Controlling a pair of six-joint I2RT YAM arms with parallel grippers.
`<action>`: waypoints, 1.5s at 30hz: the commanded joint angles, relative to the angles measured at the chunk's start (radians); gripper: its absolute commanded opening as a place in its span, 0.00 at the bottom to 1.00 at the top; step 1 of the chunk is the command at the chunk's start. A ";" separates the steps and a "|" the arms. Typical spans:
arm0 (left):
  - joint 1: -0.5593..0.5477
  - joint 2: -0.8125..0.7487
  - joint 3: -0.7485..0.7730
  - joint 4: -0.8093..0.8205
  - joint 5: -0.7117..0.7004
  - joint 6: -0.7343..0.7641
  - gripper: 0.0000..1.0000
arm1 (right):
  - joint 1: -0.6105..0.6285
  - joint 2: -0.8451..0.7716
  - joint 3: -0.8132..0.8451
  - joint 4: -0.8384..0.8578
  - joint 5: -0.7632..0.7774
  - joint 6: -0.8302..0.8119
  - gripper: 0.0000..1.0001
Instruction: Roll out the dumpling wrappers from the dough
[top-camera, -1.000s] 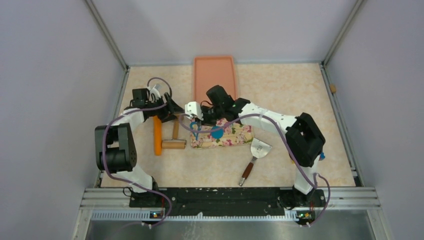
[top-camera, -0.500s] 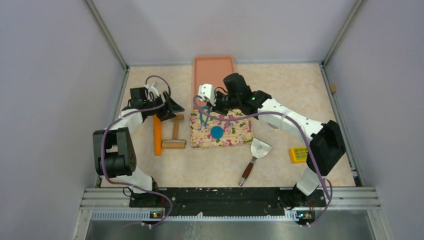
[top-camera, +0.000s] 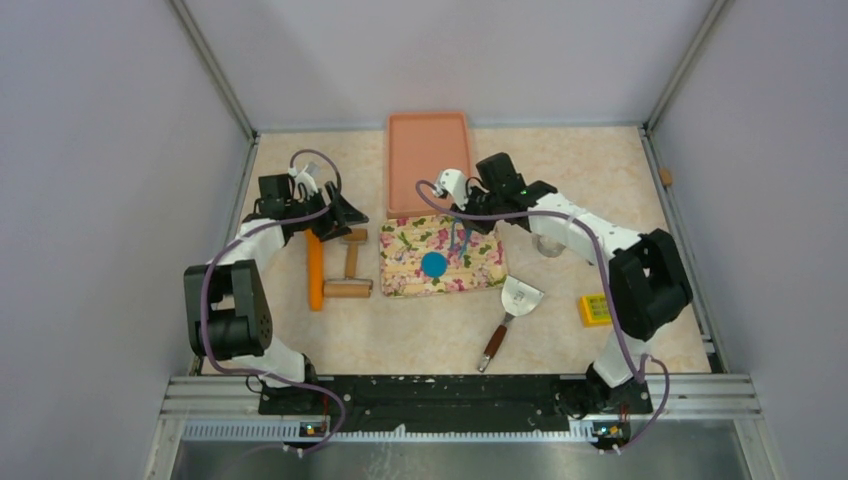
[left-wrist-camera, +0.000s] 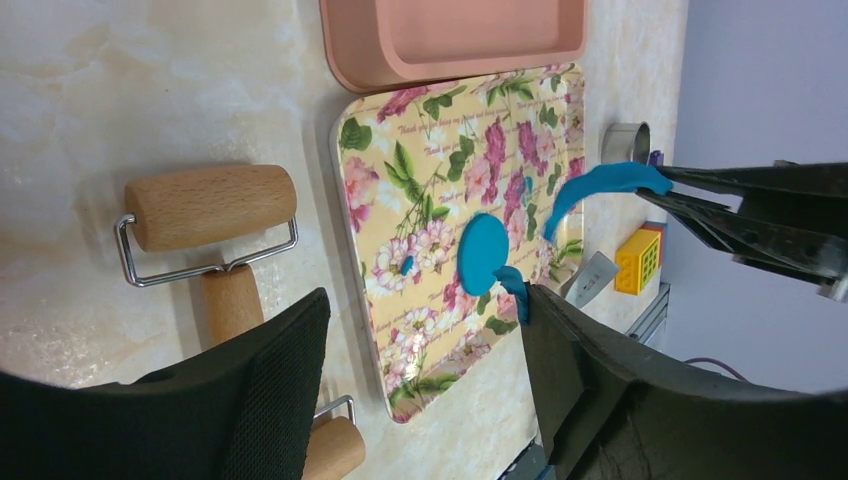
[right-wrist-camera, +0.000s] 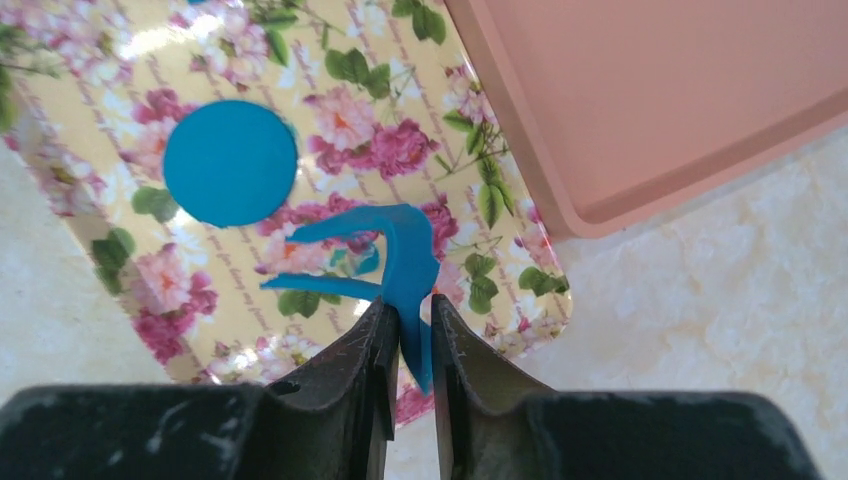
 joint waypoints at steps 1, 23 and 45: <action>0.007 -0.056 -0.011 0.005 0.021 0.018 0.73 | -0.020 0.077 0.048 -0.027 0.078 0.009 0.25; -0.100 -0.052 0.049 -0.052 0.073 0.118 0.73 | -0.137 0.157 0.203 -0.330 -0.218 0.154 0.76; -0.345 0.064 0.197 0.063 0.120 0.075 0.72 | -0.165 0.132 0.192 -0.278 -0.332 0.025 0.81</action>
